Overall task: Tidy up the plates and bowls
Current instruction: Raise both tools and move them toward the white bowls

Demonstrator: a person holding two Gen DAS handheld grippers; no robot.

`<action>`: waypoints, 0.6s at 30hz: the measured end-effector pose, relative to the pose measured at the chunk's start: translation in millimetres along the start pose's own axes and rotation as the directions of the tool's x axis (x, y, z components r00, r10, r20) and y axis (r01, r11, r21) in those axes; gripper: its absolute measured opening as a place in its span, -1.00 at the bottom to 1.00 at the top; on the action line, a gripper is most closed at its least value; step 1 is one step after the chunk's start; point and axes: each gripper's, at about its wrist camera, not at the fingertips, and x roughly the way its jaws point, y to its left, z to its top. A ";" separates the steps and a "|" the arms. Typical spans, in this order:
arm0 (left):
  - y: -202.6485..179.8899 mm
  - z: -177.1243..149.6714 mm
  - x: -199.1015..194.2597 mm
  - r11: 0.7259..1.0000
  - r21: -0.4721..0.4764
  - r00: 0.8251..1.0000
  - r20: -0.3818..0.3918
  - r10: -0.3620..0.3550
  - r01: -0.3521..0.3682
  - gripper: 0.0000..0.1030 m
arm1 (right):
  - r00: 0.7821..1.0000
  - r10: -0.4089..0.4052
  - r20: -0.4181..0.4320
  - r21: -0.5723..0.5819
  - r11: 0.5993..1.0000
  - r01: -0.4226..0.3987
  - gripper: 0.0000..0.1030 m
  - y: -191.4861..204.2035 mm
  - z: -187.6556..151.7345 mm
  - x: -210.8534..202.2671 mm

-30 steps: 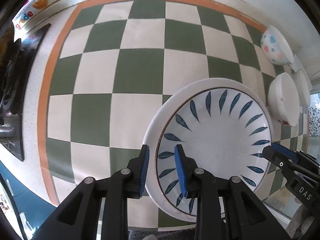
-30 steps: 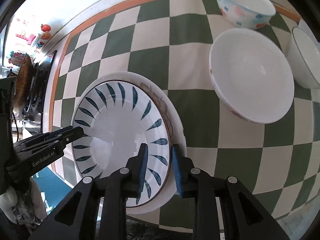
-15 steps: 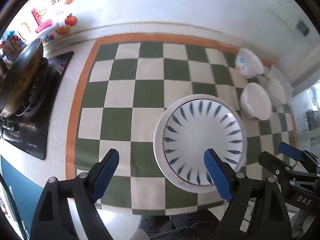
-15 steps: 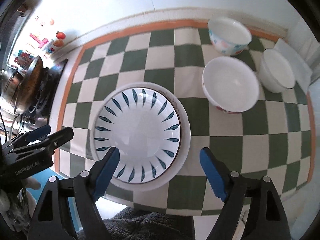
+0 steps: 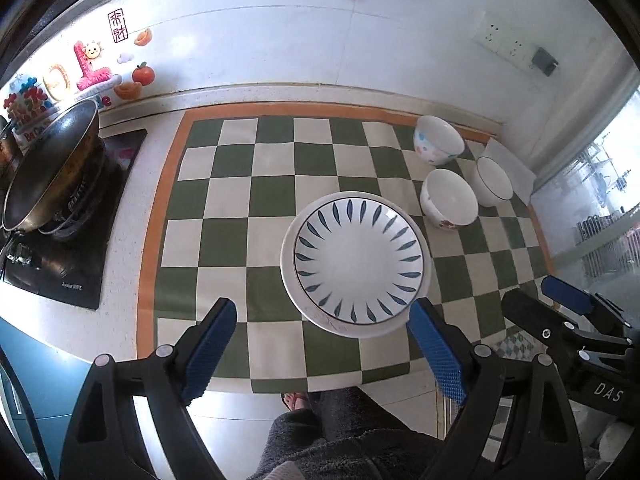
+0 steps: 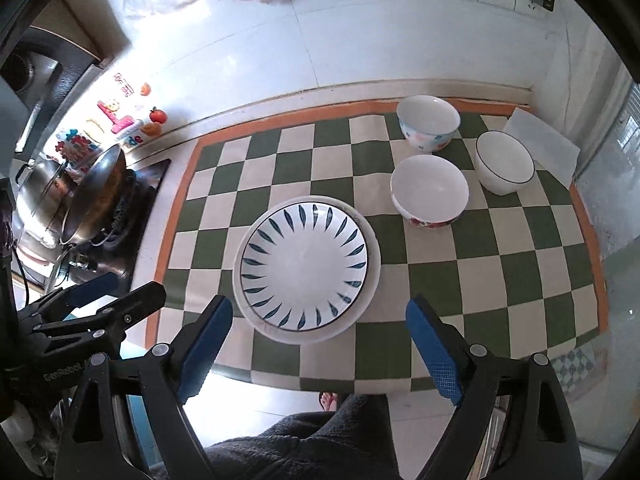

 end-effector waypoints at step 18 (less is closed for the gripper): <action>-66.2 50.4 65.0 0.997 -0.019 0.995 -0.074 -0.070 0.069 0.72 | 0.998 0.048 0.041 0.300 0.952 -0.058 0.78 -135.0 18.4 10.0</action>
